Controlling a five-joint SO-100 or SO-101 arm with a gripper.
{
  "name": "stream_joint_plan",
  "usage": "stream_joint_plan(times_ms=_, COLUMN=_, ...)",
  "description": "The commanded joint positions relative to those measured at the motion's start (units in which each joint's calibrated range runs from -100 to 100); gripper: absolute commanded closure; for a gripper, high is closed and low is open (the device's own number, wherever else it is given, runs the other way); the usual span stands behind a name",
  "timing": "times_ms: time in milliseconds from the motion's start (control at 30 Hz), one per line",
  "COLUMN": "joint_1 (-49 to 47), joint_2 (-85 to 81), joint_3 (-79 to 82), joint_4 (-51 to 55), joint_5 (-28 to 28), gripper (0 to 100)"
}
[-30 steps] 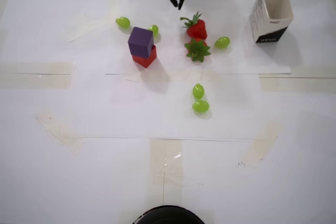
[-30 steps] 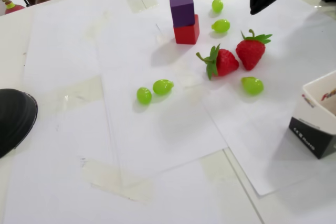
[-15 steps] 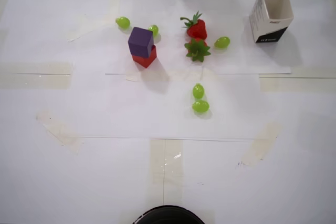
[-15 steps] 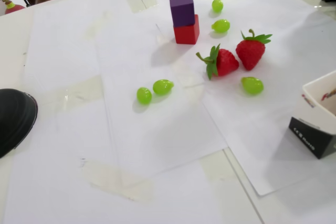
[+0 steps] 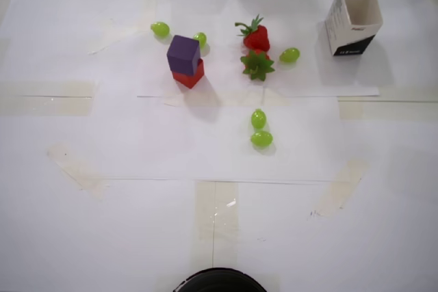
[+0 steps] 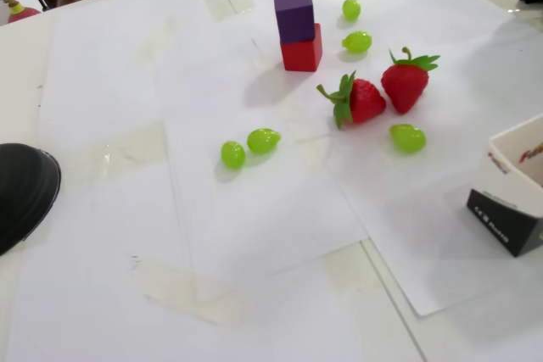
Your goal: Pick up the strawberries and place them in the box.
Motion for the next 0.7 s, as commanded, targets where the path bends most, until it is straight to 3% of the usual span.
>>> stream_joint_plan(times_ms=0, joint_1=-2.3, joint_2=13.9, joint_3=-6.2, joint_4=-0.5, joint_5=-0.8, gripper=100)
stream_joint_plan(times_ms=200, joint_1=-5.5, joint_2=23.7, joint_3=-7.2, joint_4=-7.1, joint_5=-1.6, gripper=100)
stream_joint_plan(times_ms=400, joint_1=-5.3, joint_2=27.3, joint_3=-7.0, joint_4=-1.2, joint_5=-3.8, gripper=100)
stream_joint_plan(times_ms=667, joint_1=-5.0, joint_2=26.7, joint_3=-1.4, joint_4=-2.7, joint_5=-4.3, gripper=100)
